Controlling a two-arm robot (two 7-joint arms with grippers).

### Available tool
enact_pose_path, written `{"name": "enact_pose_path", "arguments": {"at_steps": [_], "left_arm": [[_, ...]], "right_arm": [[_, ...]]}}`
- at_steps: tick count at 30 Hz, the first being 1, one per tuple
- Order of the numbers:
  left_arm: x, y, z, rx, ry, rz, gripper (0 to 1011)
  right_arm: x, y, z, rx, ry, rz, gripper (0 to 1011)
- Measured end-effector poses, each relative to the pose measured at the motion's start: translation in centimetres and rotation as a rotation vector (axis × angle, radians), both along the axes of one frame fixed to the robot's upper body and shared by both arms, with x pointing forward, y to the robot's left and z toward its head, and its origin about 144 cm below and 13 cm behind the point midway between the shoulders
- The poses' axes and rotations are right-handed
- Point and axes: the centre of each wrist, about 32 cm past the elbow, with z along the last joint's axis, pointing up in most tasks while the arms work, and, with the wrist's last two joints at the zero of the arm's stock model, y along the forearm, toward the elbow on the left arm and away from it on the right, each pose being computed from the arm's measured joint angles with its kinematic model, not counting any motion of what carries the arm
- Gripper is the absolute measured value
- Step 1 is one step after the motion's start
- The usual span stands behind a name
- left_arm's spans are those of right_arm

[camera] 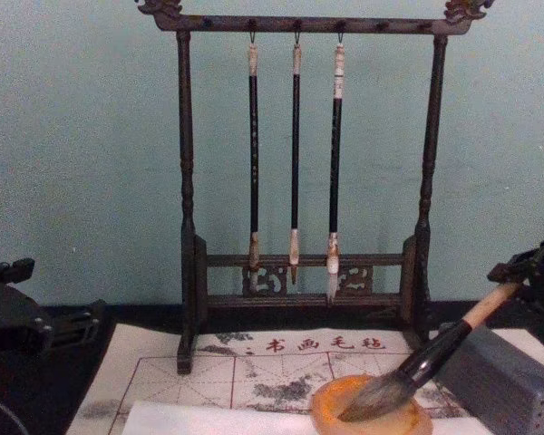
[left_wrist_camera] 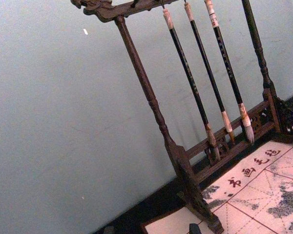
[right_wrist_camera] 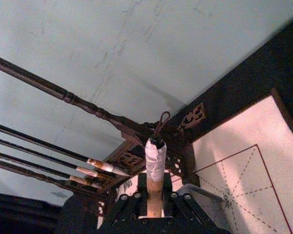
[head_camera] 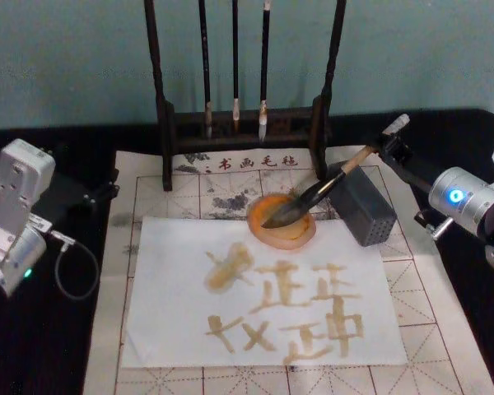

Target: Pick up the brush from the inkstone, write on the paper, then place the brush back to its original position.

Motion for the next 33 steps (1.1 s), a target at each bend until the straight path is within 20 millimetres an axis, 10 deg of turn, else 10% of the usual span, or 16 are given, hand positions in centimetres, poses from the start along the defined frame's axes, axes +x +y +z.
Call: {"name": "enact_pose_path", "arguments": {"at_steps": [14, 33], "left_arm": [[0.0, 0.0, 0.0, 0.0, 0.0, 0.0, 1001], [0.0, 0.0, 0.0, 0.0, 0.0, 0.0, 1001]], "right_arm": [[0.02, -0.03, 0.04, 0.003, -0.001, 0.0, 197], [0.0, -0.04, 0.01, 0.004, -0.001, 0.001, 748]]}}
